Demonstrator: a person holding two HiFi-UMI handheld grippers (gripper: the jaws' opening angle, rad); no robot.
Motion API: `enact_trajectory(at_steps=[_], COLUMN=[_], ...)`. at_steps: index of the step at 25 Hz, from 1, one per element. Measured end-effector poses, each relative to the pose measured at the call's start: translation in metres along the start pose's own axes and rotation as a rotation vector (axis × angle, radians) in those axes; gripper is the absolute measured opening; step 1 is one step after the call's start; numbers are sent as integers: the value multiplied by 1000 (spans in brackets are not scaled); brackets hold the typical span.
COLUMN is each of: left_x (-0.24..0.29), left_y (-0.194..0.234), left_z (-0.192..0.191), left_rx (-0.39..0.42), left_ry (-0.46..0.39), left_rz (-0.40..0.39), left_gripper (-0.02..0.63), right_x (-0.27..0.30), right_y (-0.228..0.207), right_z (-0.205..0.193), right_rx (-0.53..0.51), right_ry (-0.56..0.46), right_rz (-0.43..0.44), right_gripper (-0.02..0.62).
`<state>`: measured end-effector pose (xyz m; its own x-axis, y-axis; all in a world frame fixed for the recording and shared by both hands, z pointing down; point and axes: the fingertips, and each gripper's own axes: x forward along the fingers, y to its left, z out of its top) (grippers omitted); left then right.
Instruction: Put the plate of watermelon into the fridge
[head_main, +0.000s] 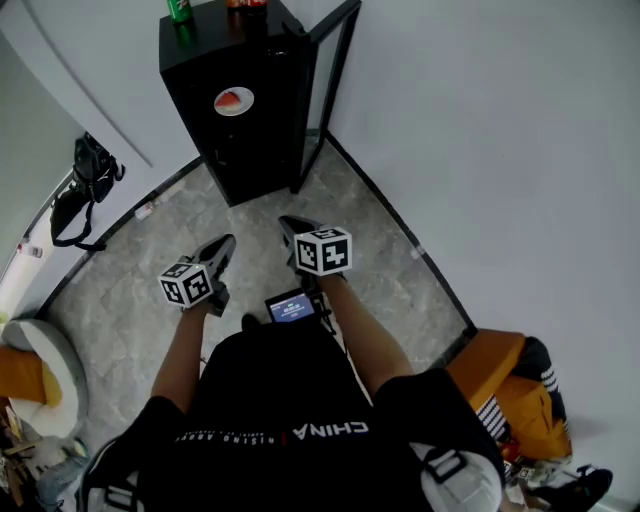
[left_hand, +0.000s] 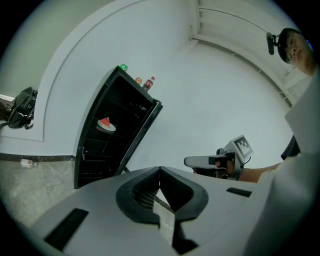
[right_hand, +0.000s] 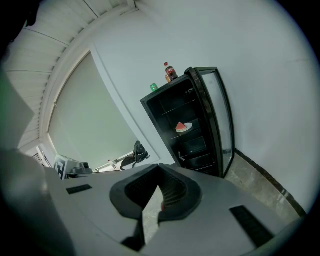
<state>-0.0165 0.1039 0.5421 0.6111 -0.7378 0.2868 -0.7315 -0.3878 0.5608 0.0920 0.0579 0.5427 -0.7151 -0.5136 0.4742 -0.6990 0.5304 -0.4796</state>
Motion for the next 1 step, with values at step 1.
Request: enact_trajectory(at_steps=[1], left_x=[2], left_y=[0], left_z=[1], left_rx=[-3], left_ry=[-4], left_rz=[-2], left_gripper=[12], right_x=[0], right_y=[-1], right_z=[0], right_rx=[-1], right_ry=[4], right_rz=[3], right_gripper=[15])
